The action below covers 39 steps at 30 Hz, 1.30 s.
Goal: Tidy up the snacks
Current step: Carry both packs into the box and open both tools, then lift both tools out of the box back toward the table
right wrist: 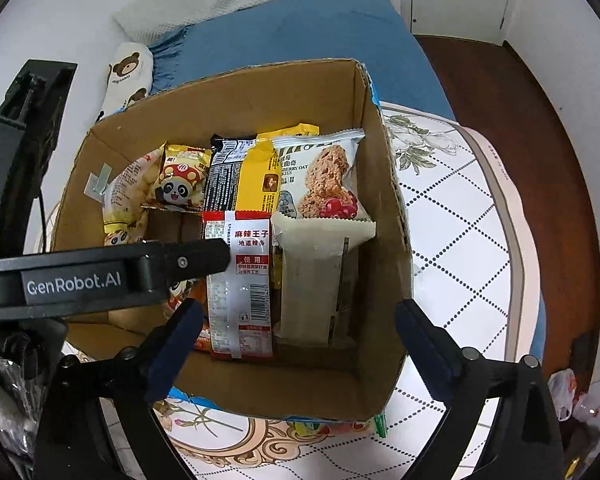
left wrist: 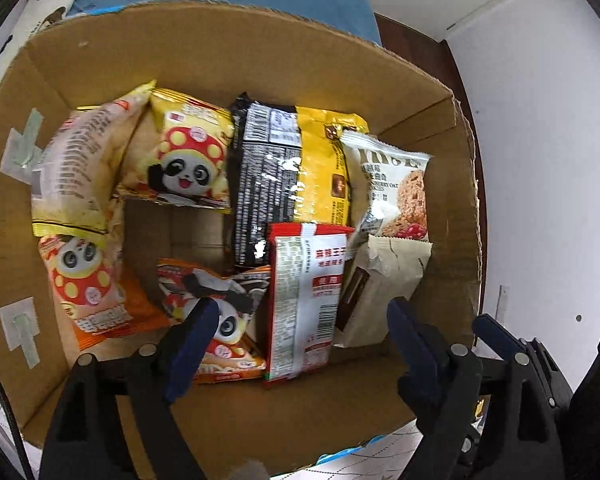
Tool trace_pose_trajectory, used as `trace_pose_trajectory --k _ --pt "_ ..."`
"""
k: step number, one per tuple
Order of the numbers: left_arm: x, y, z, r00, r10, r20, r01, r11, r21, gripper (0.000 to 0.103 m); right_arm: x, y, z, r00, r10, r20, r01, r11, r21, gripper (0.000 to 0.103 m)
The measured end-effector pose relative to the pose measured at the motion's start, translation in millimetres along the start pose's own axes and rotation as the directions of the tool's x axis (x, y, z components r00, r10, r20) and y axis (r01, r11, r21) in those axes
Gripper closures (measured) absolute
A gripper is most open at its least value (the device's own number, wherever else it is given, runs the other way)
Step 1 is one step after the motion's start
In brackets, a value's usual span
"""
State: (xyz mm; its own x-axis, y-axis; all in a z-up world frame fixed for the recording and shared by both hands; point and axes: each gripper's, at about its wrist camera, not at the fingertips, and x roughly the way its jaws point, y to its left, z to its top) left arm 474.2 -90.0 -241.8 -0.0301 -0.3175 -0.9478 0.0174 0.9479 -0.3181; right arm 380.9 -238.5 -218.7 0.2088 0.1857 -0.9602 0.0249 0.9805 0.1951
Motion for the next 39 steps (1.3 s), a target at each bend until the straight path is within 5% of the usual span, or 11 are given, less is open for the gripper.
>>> trace_pose_trajectory --k 9,16,25,35,39 --pt "-51 22 -27 0.983 0.106 0.153 -0.108 0.994 0.011 0.017 -17 11 -11 0.998 -0.034 0.051 0.035 0.999 -0.013 0.003" --pt "-84 37 -59 0.930 0.210 0.301 -0.221 0.975 0.001 0.017 -33 18 -23 0.994 -0.038 0.098 0.040 0.999 -0.013 0.003" --pt "-126 37 -115 0.872 0.233 0.431 -0.256 0.967 -0.005 0.017 -84 43 -53 0.966 -0.058 0.251 0.075 0.996 -0.057 0.003" --pt "-165 25 -179 0.779 0.252 0.574 -0.294 0.956 -0.022 0.017 -146 58 -99 0.922 -0.062 0.383 0.103 0.991 -0.089 0.003" --pt "-181 15 -204 0.713 0.280 0.643 -0.337 0.941 -0.036 0.017 -171 61 -117 0.896 -0.066 0.438 0.116 0.989 -0.088 0.003"
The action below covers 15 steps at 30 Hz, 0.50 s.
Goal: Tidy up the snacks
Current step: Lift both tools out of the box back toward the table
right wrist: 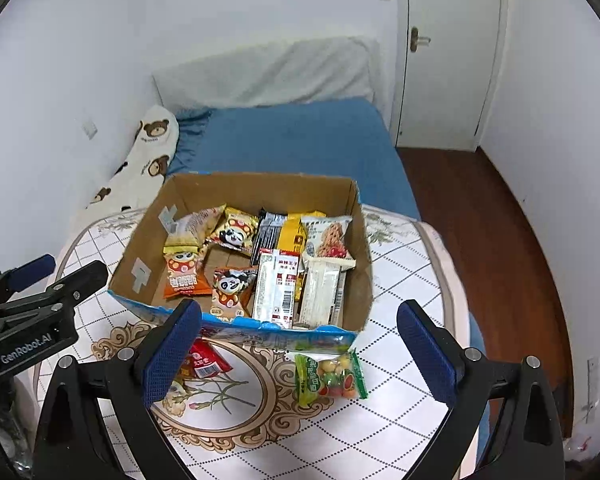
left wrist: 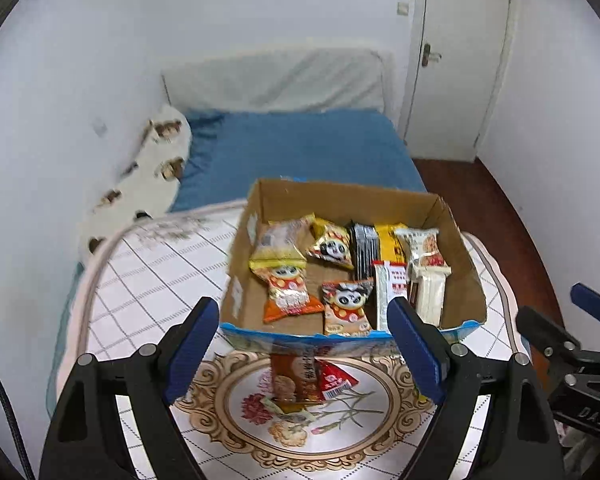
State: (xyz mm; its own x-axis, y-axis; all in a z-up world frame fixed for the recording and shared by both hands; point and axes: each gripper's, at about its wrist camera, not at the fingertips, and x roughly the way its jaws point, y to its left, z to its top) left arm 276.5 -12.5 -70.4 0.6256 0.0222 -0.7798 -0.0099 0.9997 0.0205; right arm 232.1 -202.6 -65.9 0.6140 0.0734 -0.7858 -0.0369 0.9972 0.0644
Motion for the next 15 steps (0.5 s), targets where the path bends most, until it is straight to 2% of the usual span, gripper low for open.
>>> trace_pose_trajectory --k 10,15 --pt "-52 -3 -17 0.996 -0.040 0.076 0.041 0.999 0.000 0.017 -64 4 -15 0.995 0.012 0.099 -0.014 1.000 0.012 0.003" --pt "-55 -3 -27 0.997 -0.048 0.061 0.047 0.999 0.003 0.017 -73 -2 -22 0.994 0.030 0.105 -0.035 0.998 0.043 0.002"
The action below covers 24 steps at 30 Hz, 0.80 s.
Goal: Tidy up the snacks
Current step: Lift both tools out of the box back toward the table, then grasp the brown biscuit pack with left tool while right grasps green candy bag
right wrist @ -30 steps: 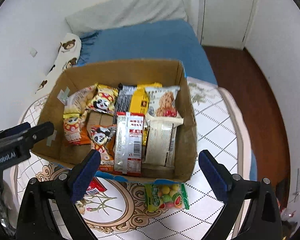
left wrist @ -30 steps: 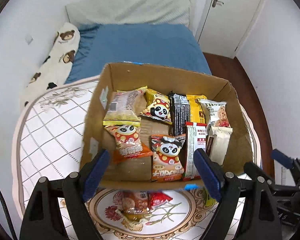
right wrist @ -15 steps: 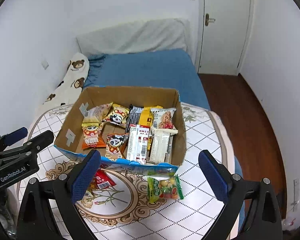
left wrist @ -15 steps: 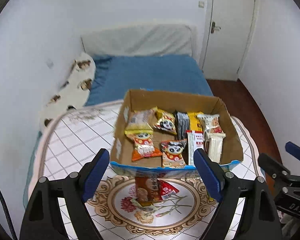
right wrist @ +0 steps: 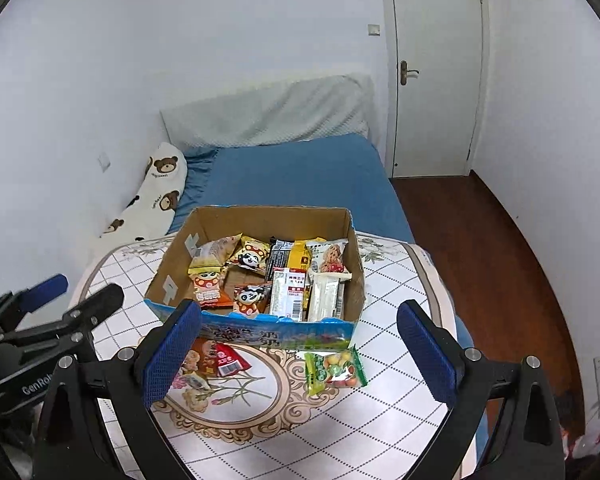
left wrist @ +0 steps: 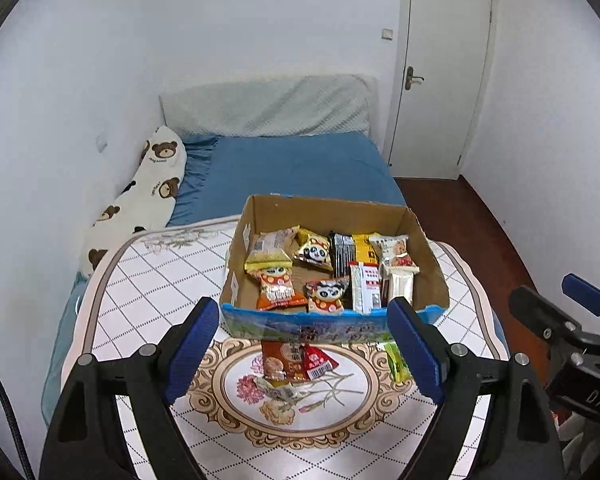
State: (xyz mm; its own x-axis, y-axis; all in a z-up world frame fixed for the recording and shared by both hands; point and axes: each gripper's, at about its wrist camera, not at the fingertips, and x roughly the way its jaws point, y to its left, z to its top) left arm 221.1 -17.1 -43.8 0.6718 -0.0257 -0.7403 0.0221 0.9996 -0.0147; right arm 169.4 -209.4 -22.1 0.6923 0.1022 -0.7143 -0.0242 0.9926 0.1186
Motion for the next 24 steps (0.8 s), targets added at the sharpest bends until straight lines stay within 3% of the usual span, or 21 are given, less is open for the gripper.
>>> trace_pose_trajectory --k 6,10,13,16,24 --pt "34 13 -25 0.992 0.029 -0.123 -0.035 0.998 -0.046 0.017 40 -26 -23 0.992 0.035 -0.119 -0.024 0.995 0.095 0.001" --pt "73 25 -45 0.971 0.059 -0.232 -0.079 0.994 -0.080 0.017 95 -52 -53 0.965 0.061 -0.256 -0.017 0.985 0.171 0.001" --pt "105 35 -64 0.945 0.092 -0.313 -0.126 0.988 -0.091 0.017 142 -72 -78 0.932 0.096 -0.349 -0.010 0.971 0.239 0.001" --pt "138 47 -82 0.908 0.099 -0.407 -0.160 0.980 -0.119 0.017 186 -89 -101 0.898 0.121 -0.424 0.008 0.957 0.289 0.001" --pt "203 55 -113 0.822 0.084 -0.564 -0.182 0.976 -0.120 0.017 273 -94 -120 0.833 0.116 -0.541 0.005 0.976 0.217 0.001"
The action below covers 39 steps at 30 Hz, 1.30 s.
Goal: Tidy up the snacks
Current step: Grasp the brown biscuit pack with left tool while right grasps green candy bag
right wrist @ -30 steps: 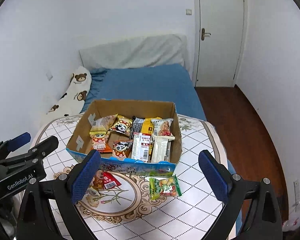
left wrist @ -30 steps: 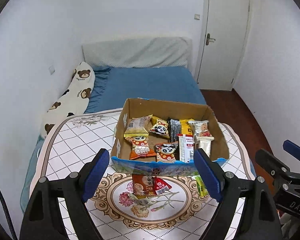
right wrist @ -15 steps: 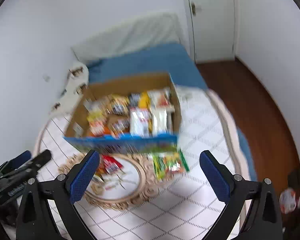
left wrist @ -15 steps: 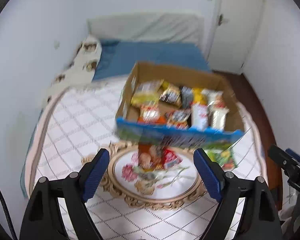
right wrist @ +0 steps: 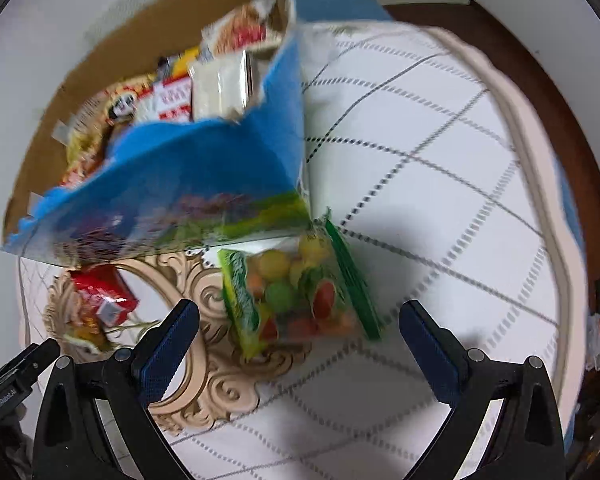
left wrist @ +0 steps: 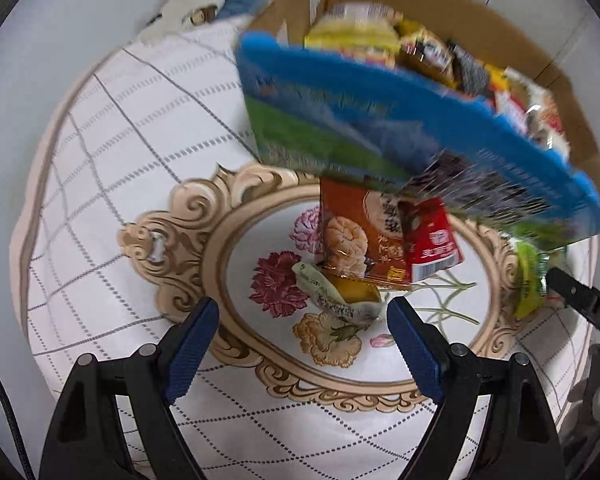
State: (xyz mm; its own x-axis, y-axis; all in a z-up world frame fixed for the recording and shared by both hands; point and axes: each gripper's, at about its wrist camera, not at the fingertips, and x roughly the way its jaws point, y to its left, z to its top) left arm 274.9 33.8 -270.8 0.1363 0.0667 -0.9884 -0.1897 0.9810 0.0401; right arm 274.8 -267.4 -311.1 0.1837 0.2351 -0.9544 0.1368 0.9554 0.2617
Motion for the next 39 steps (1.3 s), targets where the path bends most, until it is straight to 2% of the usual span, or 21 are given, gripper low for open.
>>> trace_pose_trajectory --k 3,7,9,11,13,15,18,24,28,31,32,33,34,37,39 --pt "15 2 7 0.998 -0.037 -0.052 0.035 0.999 -0.037 0.017 11 5 7 1.000 -0.023 -0.005 0.023 0.999 -0.029 0.001" --pt "30 17 19 0.986 -0.145 -0.085 0.128 0.976 -0.174 0.017 15 14 7 1.000 -0.023 0.009 0.024 0.998 -0.056 0.003" --pt "42 26 24 0.972 -0.214 -0.100 0.182 0.948 -0.263 0.017 18 20 4 0.998 -0.063 0.008 0.063 0.994 -0.085 0.015" --pt "51 34 26 0.965 -0.242 -0.099 0.199 0.926 -0.321 0.017 19 26 -3 0.997 -0.077 0.014 0.078 0.991 -0.110 0.021" --pt "52 39 27 0.968 -0.242 -0.066 0.205 0.914 -0.349 0.031 18 30 -10 0.998 -0.062 0.016 0.063 0.990 -0.124 0.023" --pt "48 42 28 0.971 -0.237 -0.033 0.212 0.916 -0.339 0.057 17 33 -19 0.999 -0.045 0.006 0.045 0.990 -0.134 0.026" --pt "43 38 27 0.976 -0.218 -0.019 0.203 0.937 -0.285 0.070 17 38 -31 0.999 -0.034 -0.008 0.033 0.990 -0.139 0.029" --pt "34 38 5 0.983 -0.179 -0.034 0.169 0.966 -0.198 0.071 16 53 -64 0.998 0.000 -0.057 -0.010 0.984 -0.178 0.030" --pt "25 42 -11 0.981 -0.191 -0.028 0.184 0.970 -0.158 0.070 18 60 -87 0.995 0.014 -0.103 -0.034 0.981 -0.193 0.029" --pt "10 31 -9 0.982 -0.191 0.003 0.190 0.976 -0.108 0.061 18 60 -90 0.995 0.020 -0.103 -0.037 0.985 -0.166 0.027" --pt "7 24 -2 0.981 -0.193 0.012 0.193 0.977 -0.089 0.053 19 59 -90 0.994 0.021 -0.103 -0.038 0.987 -0.159 0.027" --pt "6 17 2 0.981 -0.195 0.014 0.196 0.978 -0.068 0.040 17 56 -92 0.994 0.022 -0.103 -0.038 0.988 -0.152 0.027" --pt "6 10 6 0.981 -0.192 0.010 0.193 0.980 -0.043 0.036 17 56 -92 0.995 0.021 -0.100 -0.036 0.988 -0.151 0.027" --pt "19 -18 21 0.991 -0.132 -0.026 0.133 0.990 0.043 0.035 14 54 -82 0.995 0.010 -0.096 -0.025 0.987 -0.156 0.027" --pt "37 -33 23 0.995 -0.058 -0.076 0.066 0.993 0.102 0.035 14 55 -78 0.996 0.003 -0.094 -0.018 0.987 -0.160 0.027"
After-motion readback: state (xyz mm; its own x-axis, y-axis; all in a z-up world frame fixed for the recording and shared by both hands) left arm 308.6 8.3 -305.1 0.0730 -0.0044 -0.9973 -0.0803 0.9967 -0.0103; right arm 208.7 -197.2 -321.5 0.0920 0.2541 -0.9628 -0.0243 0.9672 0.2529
